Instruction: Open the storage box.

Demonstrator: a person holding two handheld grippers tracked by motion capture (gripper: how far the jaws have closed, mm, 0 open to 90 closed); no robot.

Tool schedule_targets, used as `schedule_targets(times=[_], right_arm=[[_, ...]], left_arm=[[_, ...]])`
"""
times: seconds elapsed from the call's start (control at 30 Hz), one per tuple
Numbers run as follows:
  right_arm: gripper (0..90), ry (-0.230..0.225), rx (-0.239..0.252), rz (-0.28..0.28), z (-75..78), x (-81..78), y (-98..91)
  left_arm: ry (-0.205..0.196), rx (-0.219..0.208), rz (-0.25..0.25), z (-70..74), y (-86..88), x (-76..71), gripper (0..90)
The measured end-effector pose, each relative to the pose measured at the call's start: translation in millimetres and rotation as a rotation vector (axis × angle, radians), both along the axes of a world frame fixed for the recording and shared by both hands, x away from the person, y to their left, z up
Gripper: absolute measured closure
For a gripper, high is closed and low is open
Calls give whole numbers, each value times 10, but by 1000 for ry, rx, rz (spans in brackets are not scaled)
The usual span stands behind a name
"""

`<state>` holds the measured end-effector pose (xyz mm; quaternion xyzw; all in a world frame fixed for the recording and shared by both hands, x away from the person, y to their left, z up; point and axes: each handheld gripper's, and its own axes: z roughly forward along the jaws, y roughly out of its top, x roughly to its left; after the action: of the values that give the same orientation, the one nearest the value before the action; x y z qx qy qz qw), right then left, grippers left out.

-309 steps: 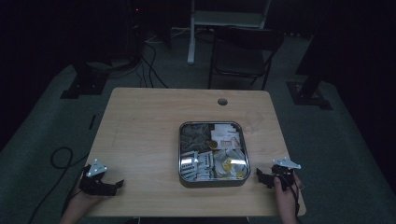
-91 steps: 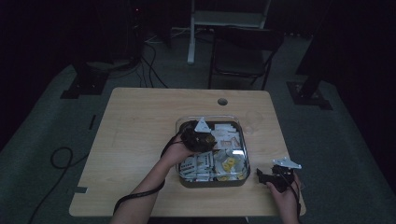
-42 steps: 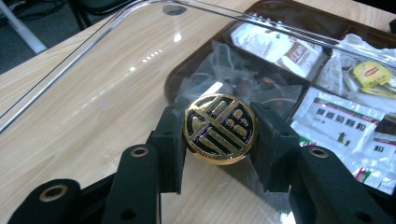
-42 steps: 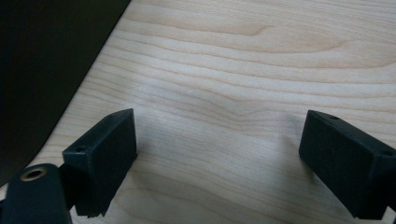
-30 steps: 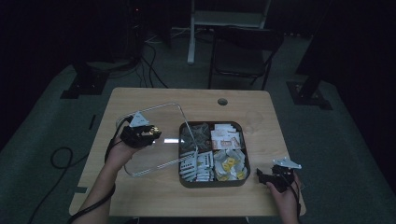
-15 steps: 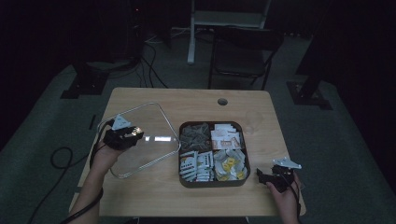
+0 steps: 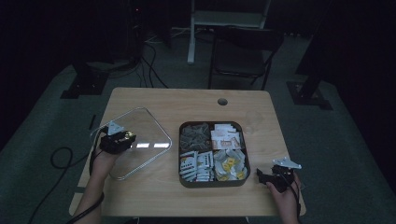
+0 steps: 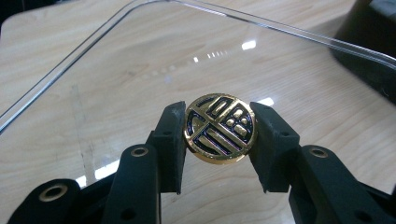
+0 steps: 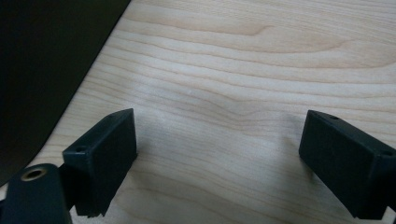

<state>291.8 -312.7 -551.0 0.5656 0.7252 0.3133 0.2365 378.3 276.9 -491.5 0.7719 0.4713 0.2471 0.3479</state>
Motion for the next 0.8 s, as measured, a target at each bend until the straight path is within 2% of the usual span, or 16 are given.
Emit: schedule_targets(times=[0.1,0.27,0.43,0.8], right_arm=[[109,0,0,0,0,0,0],[109,0,0,0,0,0,0],[109,0,0,0,0,0,0],[109,0,0,0,0,0,0]], left_arm=[[8,-24,7,-86,-6,32,597],[9,-32,14,-178,-50,92,597],[6,-44,11,-210,-91,145,597],[13,-42,3,-282,-225,312,596]])
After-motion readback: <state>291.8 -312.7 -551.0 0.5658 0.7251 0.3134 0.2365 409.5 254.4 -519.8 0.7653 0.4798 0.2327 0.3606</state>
